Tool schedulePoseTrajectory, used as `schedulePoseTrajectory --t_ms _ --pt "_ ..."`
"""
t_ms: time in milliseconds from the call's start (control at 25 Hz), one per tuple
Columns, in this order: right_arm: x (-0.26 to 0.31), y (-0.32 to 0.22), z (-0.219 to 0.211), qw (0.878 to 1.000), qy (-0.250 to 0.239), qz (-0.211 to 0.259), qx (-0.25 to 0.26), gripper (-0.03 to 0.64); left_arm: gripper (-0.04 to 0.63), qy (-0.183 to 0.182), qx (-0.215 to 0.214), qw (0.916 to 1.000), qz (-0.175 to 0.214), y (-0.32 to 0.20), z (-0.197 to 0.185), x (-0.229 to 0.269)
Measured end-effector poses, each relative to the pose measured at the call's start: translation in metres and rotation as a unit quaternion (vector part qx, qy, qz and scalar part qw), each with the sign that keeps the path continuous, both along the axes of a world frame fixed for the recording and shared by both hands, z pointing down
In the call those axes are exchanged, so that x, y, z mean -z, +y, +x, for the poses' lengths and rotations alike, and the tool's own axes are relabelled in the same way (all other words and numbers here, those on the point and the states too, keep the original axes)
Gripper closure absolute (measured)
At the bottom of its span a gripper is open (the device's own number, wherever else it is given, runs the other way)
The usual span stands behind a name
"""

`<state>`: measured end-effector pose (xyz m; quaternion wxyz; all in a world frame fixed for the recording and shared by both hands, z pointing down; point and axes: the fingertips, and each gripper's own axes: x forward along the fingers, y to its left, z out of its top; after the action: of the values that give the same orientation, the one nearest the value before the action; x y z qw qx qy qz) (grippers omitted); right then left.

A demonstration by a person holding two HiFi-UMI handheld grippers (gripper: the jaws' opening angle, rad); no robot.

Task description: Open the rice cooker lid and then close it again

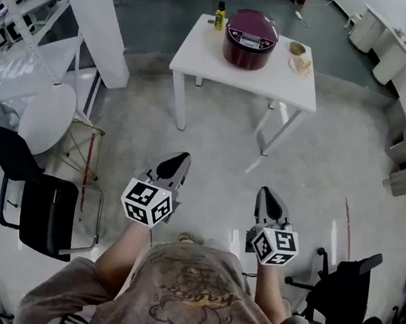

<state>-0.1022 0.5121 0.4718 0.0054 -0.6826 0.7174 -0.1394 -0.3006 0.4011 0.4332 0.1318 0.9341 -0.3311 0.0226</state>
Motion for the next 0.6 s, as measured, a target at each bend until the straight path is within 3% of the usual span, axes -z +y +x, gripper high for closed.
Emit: schedulePoseTrajectory --t_ms 320,600 --pt "-0.007 -0.016 -0.009 1.000 0.006 -0.005 -0.018 0.620 0.574 0.019 -0.014 0.9997 -0.003 -0.021 -0.002 -0.001" --pt "-0.005 -0.046 0.011 1.000 0.004 0.008 -0.025 0.620 0.574 0.025 -0.020 0.9995 0.002 -0.048 0.017 -0.003"
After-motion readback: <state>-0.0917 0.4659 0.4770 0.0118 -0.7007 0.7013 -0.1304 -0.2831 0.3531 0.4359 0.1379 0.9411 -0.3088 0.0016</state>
